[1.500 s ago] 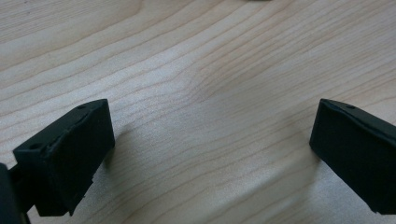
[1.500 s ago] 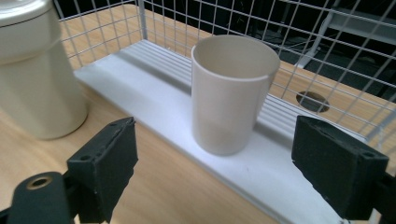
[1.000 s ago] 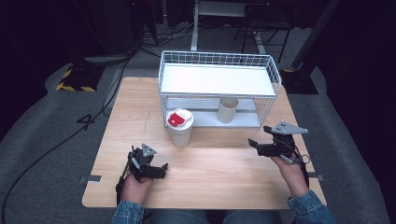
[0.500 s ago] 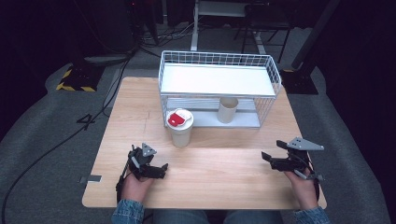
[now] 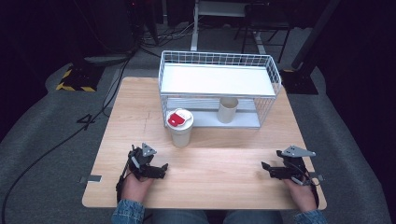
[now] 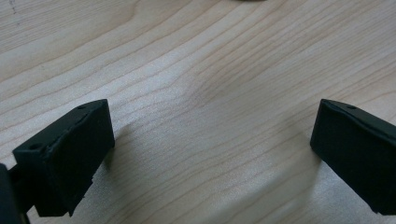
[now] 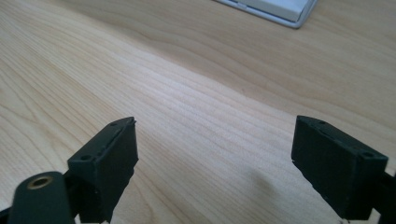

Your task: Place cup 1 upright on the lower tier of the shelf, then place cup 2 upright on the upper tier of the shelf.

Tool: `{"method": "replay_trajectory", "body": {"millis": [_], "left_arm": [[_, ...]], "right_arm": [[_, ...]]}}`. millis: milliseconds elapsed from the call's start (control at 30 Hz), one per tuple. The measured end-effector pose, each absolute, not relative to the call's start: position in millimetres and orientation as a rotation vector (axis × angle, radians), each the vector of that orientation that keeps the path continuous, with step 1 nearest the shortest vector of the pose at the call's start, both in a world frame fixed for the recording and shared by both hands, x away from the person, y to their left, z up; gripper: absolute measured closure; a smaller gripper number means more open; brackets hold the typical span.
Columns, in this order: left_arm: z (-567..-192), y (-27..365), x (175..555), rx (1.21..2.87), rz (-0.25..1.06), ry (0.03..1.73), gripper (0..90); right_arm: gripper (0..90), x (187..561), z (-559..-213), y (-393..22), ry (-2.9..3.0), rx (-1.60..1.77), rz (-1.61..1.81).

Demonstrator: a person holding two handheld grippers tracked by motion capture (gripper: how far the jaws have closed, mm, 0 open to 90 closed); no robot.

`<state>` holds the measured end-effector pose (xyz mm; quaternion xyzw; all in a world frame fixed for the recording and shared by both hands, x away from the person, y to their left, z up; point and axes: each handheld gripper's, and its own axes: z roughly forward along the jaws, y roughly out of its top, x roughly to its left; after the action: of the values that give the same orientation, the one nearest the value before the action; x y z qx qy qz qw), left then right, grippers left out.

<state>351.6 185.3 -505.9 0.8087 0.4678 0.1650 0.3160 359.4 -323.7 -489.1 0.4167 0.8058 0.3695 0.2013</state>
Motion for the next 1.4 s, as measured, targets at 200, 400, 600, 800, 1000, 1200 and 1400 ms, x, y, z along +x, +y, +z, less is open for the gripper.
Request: {"method": "replay_trajectory", "body": {"millis": [200,400,600,800,1000,1200,1400], "left_arm": [[-506,185,351,2.127,0.437,1.235,0.3],[-506,185,351,2.125,0.436,1.240,0.4],[-506,185,351,2.126,0.435,1.237,0.4],[-506,184,350,2.125,0.435,1.237,0.3],[-502,183,348,2.104,0.451,1.203,0.0],[-494,183,345,2.081,0.483,1.171,0.0],[-486,185,344,2.010,0.458,1.147,0.1]], "right_arm": [[15.2,363,-500,-323,2.267,1.192,0.993],[14.2,367,-504,-324,2.268,1.213,0.988],[13.4,367,-505,-324,2.267,1.216,0.982],[13.3,367,-505,-324,2.267,1.215,0.981],[11.8,368,-505,-323,2.264,1.224,0.975],[11.5,368,-505,-322,2.264,1.224,0.973],[11.0,368,-505,-321,2.260,1.231,0.973]]}}
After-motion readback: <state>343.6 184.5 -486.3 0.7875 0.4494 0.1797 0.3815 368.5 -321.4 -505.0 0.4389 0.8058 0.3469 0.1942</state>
